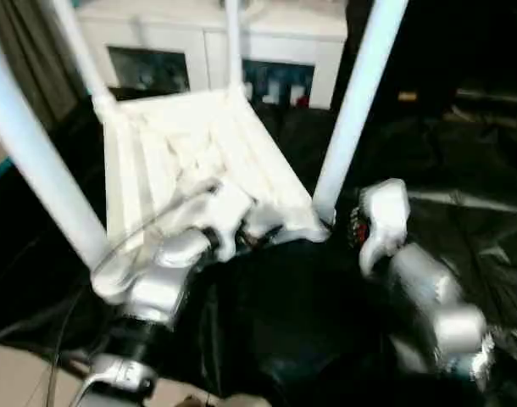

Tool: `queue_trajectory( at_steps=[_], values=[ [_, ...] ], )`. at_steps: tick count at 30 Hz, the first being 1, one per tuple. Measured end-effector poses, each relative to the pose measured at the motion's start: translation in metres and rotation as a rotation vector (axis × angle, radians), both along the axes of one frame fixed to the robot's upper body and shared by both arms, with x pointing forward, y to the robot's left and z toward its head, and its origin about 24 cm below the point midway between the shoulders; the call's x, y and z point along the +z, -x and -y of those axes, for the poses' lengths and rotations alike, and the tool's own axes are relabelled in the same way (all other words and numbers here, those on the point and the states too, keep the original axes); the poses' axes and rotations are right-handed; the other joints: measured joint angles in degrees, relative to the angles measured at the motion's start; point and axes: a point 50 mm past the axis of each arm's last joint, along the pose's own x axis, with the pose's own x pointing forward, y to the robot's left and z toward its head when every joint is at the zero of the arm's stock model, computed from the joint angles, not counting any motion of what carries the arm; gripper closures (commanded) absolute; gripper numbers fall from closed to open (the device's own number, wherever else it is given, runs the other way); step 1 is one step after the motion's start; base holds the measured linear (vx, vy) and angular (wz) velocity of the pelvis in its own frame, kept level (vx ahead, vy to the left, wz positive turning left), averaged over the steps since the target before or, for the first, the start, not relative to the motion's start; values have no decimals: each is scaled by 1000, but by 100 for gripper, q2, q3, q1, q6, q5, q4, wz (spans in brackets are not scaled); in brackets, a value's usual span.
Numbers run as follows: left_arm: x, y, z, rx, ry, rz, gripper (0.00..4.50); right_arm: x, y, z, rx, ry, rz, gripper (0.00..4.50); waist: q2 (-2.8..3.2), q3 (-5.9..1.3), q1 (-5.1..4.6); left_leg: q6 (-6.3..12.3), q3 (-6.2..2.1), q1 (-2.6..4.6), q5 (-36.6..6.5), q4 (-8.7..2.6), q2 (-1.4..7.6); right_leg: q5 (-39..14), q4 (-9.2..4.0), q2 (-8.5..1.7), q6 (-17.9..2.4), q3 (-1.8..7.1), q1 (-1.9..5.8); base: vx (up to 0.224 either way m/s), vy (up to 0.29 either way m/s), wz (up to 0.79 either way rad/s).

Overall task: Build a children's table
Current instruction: Rotate leg to tighten

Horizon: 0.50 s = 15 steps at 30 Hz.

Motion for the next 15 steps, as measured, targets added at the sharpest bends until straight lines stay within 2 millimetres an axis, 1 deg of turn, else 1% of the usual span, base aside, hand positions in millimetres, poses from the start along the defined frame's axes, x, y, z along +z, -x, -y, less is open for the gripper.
queue_trajectory(
  at_steps=[2,4,5,6,9,11,13,15],
  values=[
    [0,-1,-5,13,-11,-3,37,-3,2,1,-1,-1,-14,113,-7,-1,10,0,-4,-3,0,0,-1,-2,-1,1,3,0,0,0,0,0],
    [0,-1,-6,18,-9,-14,37,-11,6,0,3,-12,-49,113,-5,0,6,0,-3,-6,0,2,-5,-1,-4,0,2,5,-1,0,0,0],
    [0,-1,-6,19,-9,-19,9,-13,7,0,8,-12,-59,113,-6,0,2,0,-3,-9,0,5,-6,-1,-6,-1,1,6,-1,0,0,0],
    [1,0,-4,14,-6,-26,3,-13,7,0,11,-7,-69,113,-12,3,-1,0,-1,-10,0,6,-8,1,-6,-2,-1,9,-1,0,0,0],
    [4,3,6,-36,-1,-22,1,-12,8,3,9,15,-86,113,-26,5,2,0,0,-10,0,6,-9,3,-6,-2,-4,10,-1,0,0,0],
    [2,6,14,-88,-16,-28,1,-13,8,6,5,30,-93,113,-29,5,9,0,-1,-9,0,5,-8,1,-5,-2,-2,9,-1,0,0,0],
    [-3,9,27,-188,-38,-40,1,-15,10,16,-1,64,-106,113,-29,5,36,0,-1,-11,0,6,-9,-3,-6,-2,5,10,-1,0,0,0],
    [-6,7,35,-238,-65,-39,1,-15,10,23,-13,77,-124,113,-29,5,21,0,0,-12,0,7,-10,-2,-7,-2,6,13,-1,0,0,0]
  ],
)
